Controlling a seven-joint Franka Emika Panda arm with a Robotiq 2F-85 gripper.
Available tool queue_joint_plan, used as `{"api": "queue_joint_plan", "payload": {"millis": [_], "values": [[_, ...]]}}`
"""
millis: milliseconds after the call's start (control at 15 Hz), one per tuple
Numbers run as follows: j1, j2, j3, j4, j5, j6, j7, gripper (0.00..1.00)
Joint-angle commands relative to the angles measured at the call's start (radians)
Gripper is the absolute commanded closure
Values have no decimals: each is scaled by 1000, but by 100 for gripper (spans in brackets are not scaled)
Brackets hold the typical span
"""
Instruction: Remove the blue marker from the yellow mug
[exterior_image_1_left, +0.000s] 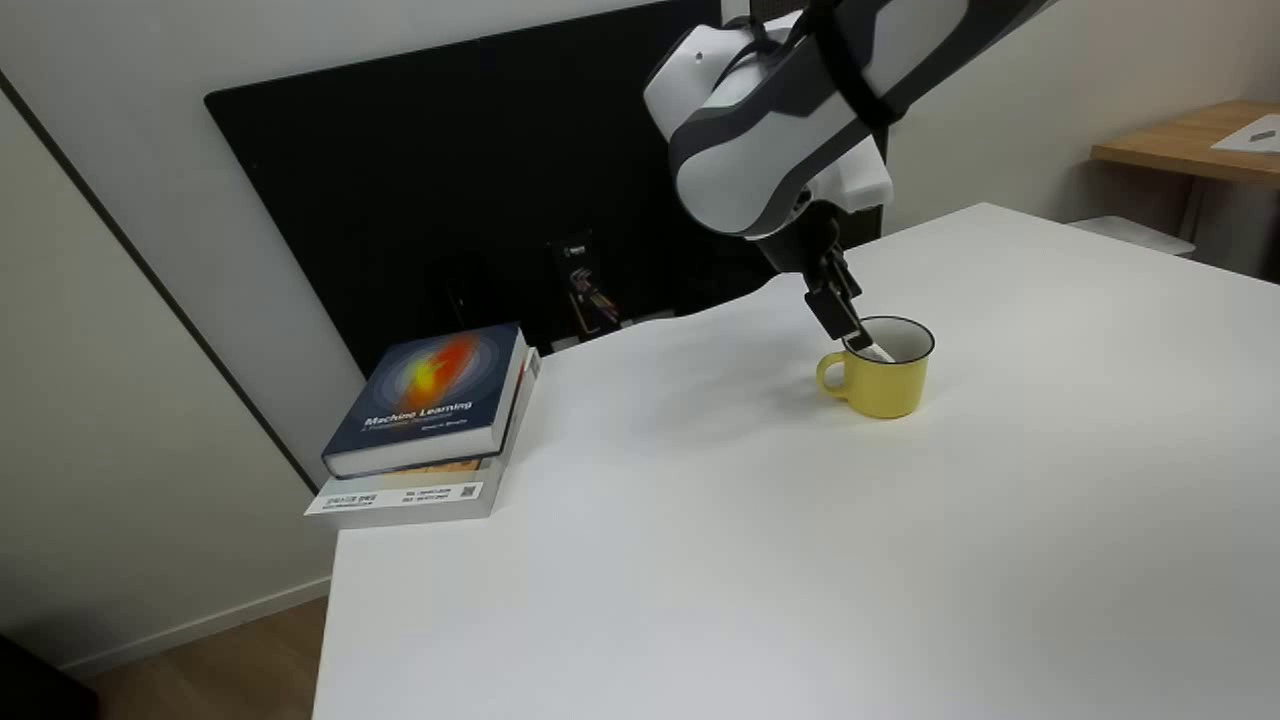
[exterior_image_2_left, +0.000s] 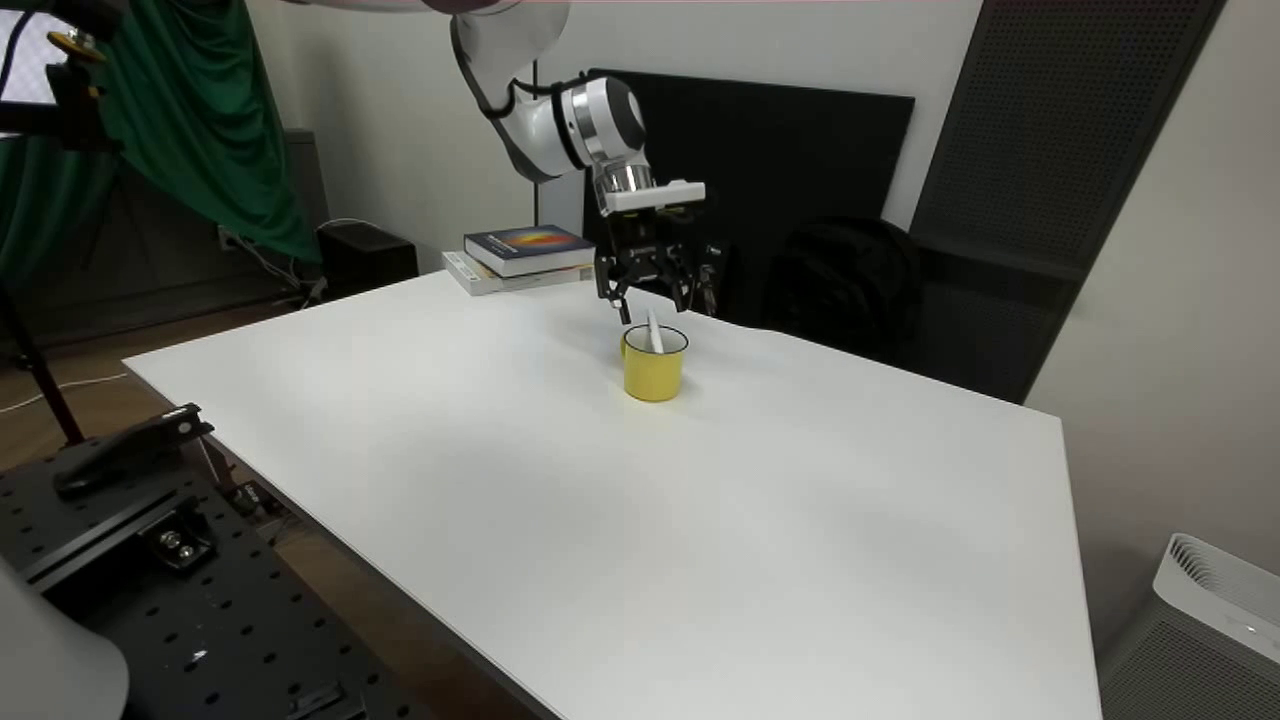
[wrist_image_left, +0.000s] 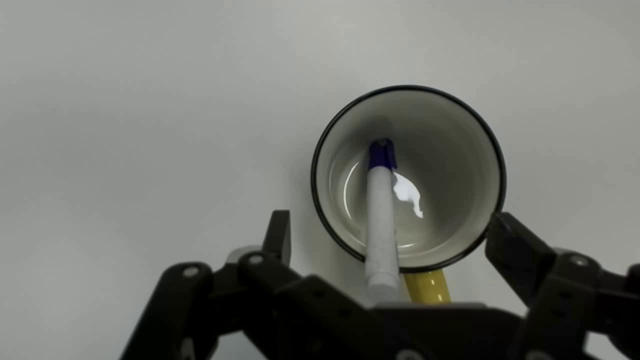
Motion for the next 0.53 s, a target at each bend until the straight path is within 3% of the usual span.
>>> {"api": "queue_joint_plan", "payload": {"millis": [0, 333, 400, 467], "values": [[16, 51, -12, 91, 15, -35, 7, 0], [23, 63, -14, 108, 15, -38, 7, 0], [25, 66, -14, 111, 16, -39, 7, 25], [26, 68, -16, 113, 14, -39, 8, 25]]}}
